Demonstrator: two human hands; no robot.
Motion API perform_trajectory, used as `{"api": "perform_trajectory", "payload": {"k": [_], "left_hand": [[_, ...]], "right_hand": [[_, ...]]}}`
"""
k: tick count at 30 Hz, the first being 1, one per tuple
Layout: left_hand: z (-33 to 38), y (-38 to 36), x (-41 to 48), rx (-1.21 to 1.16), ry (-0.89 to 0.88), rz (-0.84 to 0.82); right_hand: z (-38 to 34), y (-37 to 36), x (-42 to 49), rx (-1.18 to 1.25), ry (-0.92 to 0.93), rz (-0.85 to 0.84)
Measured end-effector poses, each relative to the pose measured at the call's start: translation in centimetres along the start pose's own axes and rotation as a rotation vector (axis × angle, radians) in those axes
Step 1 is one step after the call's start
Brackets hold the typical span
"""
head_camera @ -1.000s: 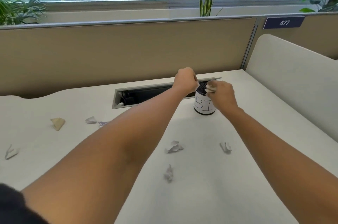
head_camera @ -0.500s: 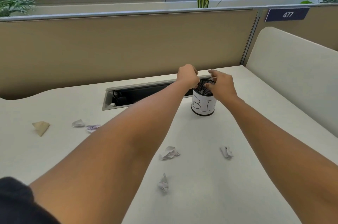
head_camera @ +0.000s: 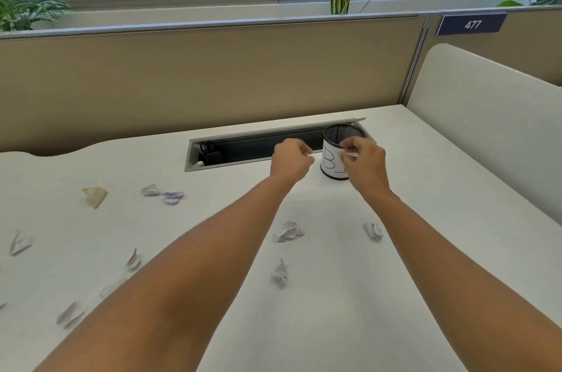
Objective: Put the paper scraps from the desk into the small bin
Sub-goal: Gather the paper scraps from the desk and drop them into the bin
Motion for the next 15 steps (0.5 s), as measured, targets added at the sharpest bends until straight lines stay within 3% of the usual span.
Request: {"api": "perform_trajectory", "payload": {"k": [5,15], "left_hand": [[-3.0,0.9,-4.9,0.068,0.031,0.039],[-6.6,1.2,-14.9,0.385,-0.036,0.06]], "right_hand": [[1.1,0.2,-3.7,-0.033,-0.061,-0.066],[5.2,0.7,-10.1,-0.464,-0.17,-0.328]]}}
Point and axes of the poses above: each hand's wrist, its own x-axis towards the middle knuckle, its own y-axis out of the back of the hand, z = x × y, the point moved 3 cm from there along x, towards the middle knuckle, and after that the axes turned 4 degrees about z, right-handed, at the moved point
